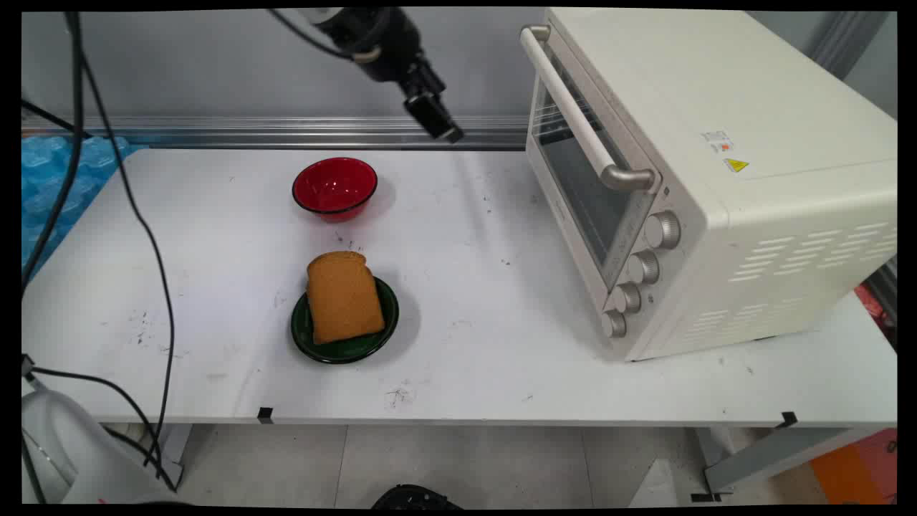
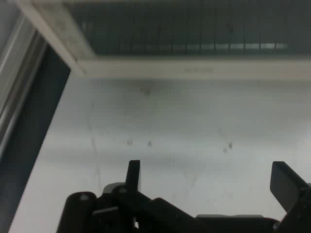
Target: Open the oven
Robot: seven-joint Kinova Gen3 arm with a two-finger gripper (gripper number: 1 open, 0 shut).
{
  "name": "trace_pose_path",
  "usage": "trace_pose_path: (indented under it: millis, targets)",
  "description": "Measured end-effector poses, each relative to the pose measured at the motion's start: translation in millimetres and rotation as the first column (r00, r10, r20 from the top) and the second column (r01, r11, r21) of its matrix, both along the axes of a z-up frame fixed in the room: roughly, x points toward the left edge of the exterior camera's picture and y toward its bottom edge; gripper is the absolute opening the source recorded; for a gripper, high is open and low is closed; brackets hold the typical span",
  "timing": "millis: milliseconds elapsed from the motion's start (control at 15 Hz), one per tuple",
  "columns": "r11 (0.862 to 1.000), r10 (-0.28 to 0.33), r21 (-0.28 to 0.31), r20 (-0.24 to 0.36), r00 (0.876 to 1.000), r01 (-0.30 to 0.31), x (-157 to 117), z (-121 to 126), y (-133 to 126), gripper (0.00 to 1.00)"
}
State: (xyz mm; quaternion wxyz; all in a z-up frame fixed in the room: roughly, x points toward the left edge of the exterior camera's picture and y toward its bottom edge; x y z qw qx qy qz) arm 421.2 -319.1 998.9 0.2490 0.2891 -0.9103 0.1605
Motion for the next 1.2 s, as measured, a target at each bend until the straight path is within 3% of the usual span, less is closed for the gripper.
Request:
trace_pose_path:
  millis: [667,1200]
  targets:
    - [0.998,0.000,-0.059,-0.068,0.998,-0.004,-69,22,-45,1.00]
    - [0.997,0.007,-0.080,-0.108,0.994,-0.016,-100,29,-73,1.00]
